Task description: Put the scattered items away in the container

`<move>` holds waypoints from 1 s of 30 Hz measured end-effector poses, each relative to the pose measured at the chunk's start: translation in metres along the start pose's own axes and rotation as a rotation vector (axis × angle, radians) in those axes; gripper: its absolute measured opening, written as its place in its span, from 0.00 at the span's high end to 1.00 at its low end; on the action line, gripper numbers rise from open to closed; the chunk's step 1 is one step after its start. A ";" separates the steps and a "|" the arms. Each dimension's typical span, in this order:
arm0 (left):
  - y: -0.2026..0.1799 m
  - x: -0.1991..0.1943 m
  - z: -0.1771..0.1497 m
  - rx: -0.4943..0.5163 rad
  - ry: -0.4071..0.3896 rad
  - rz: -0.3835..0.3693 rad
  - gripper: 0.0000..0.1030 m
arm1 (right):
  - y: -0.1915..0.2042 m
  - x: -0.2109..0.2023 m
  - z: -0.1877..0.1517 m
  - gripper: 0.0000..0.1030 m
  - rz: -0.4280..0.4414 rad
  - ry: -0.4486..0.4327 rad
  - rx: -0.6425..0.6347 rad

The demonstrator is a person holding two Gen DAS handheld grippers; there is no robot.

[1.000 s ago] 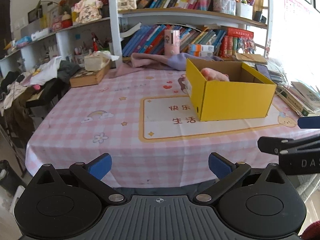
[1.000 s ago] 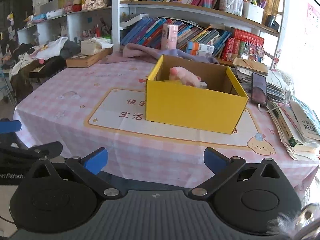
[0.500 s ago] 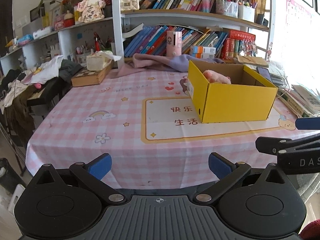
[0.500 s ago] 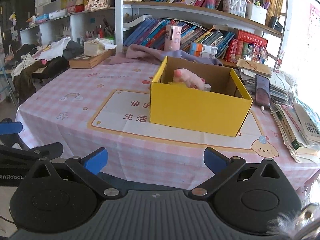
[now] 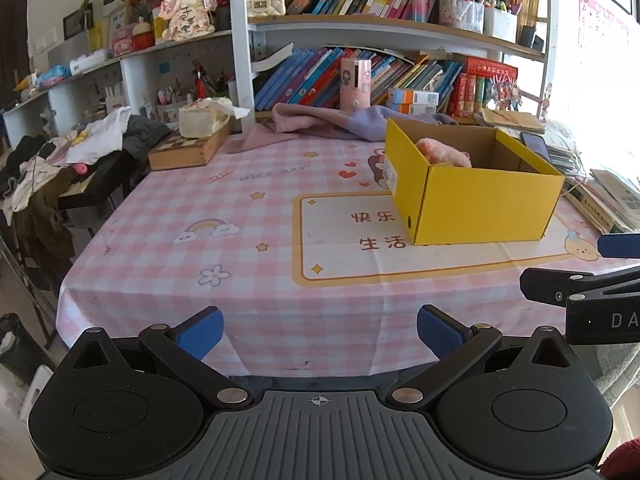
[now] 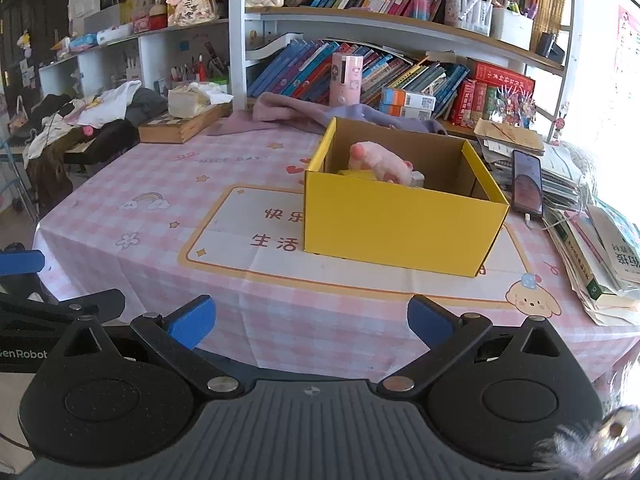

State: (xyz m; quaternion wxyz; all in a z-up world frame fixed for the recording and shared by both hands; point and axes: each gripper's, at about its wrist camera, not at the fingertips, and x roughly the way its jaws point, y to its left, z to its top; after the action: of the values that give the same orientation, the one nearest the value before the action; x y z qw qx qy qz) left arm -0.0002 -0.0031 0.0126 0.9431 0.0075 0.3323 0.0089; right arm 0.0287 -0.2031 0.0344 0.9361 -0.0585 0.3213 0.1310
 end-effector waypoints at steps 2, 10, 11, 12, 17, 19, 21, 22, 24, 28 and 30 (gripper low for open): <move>0.002 0.001 0.000 -0.007 0.008 0.000 0.00 | 0.001 0.001 0.000 0.00 0.003 0.002 -0.001; 0.005 0.002 -0.001 -0.015 0.014 0.000 0.00 | 0.005 0.005 0.001 0.00 0.018 0.021 -0.003; 0.005 0.002 -0.001 -0.015 0.015 0.000 0.00 | 0.006 0.006 0.001 0.00 0.019 0.023 -0.004; 0.005 0.002 -0.001 -0.014 0.015 0.002 0.00 | 0.006 0.006 0.001 0.00 0.020 0.025 -0.005; 0.005 0.001 0.000 -0.009 0.007 0.007 0.00 | 0.009 0.007 0.002 0.00 0.025 0.024 -0.013; 0.005 0.001 0.002 -0.009 0.005 0.008 0.00 | 0.010 0.006 0.002 0.00 0.025 0.025 -0.014; 0.006 0.000 0.002 -0.010 0.004 0.009 0.00 | 0.010 0.006 0.002 0.00 0.024 0.027 -0.011; 0.007 0.000 0.003 -0.011 0.003 0.009 0.00 | 0.010 0.007 0.002 0.00 0.024 0.030 -0.009; 0.007 0.000 0.003 -0.013 0.004 0.012 0.00 | 0.009 0.008 0.002 0.00 0.024 0.038 -0.007; 0.007 0.001 0.003 -0.016 0.005 0.012 0.00 | 0.009 0.009 0.002 0.00 0.025 0.043 -0.007; 0.007 0.001 0.004 -0.015 0.005 0.014 0.00 | 0.010 0.009 0.002 0.00 0.025 0.043 -0.008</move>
State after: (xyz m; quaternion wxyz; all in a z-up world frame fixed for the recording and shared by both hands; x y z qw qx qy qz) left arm 0.0025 0.0043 0.0152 0.9423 0.0028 0.3344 0.0179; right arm 0.0339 -0.1918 0.0300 0.9270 -0.0608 0.3417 0.1425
